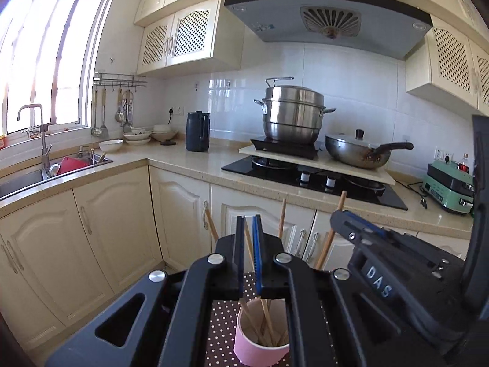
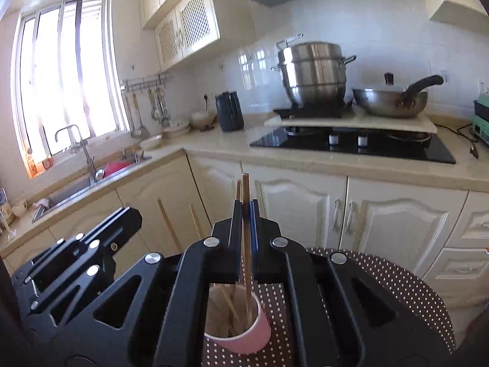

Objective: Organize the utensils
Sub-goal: 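Open both grippers to drop their chopsticks into the pink cup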

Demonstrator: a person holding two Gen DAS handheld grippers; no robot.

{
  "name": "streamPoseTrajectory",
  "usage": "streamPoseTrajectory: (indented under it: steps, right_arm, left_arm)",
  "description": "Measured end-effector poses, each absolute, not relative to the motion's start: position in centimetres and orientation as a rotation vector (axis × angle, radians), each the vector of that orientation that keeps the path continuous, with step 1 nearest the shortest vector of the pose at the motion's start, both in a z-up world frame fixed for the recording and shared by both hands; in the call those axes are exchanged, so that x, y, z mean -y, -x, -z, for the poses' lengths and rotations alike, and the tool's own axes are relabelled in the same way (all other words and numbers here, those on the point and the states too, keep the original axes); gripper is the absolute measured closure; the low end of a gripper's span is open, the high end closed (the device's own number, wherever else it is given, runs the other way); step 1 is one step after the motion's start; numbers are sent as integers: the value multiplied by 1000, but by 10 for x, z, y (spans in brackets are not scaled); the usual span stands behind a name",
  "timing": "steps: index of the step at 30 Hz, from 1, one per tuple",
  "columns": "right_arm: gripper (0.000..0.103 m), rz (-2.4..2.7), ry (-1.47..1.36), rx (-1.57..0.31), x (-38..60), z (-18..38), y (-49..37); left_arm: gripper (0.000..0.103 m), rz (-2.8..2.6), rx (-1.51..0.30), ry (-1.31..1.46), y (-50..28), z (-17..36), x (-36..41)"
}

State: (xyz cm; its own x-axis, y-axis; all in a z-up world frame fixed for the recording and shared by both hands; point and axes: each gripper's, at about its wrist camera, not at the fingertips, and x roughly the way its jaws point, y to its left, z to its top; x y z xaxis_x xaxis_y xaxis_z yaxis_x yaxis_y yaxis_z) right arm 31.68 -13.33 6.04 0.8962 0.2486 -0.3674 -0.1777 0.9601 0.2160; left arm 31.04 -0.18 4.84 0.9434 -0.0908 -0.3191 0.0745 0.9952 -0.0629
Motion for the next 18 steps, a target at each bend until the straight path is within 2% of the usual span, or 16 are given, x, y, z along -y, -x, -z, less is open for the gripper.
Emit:
streamPoseTrajectory:
  steps: [4,5,6,7,8,9,11,18]
  right_arm:
    - [96,-270,-188,-486,134,-47,-321]
    - [95,-267,-183,-499,134,-45,-321]
    - [89,-259,-177,-512,135,-43,-320]
    - [74,-250,-176,-523,137,-41,-319]
    - [60,-244,-186,-524,141,-39,-316]
    - [34,-234,-198,-513,144,-39,-312]
    - [33,-215,-201,-491,150,-40,-304]
    - [33,-209,-204,-512,161,-41,-291]
  left_arm:
    - [97,82,-342,38,-306,-38,-2]
    - [96,83,-348,40,-305,-36,-4]
    - [96,84,-355,38,-304,-34,-5]
    - [94,85,-364,32,-303,-31,-6]
    - [85,87,-372,25,-302,-28,-7]
    - [80,84,-374,22,-301,-26,-8]
    - [73,75,-370,18,-296,-23,-10]
    - [68,74,-370,5,-281,-20,-14]
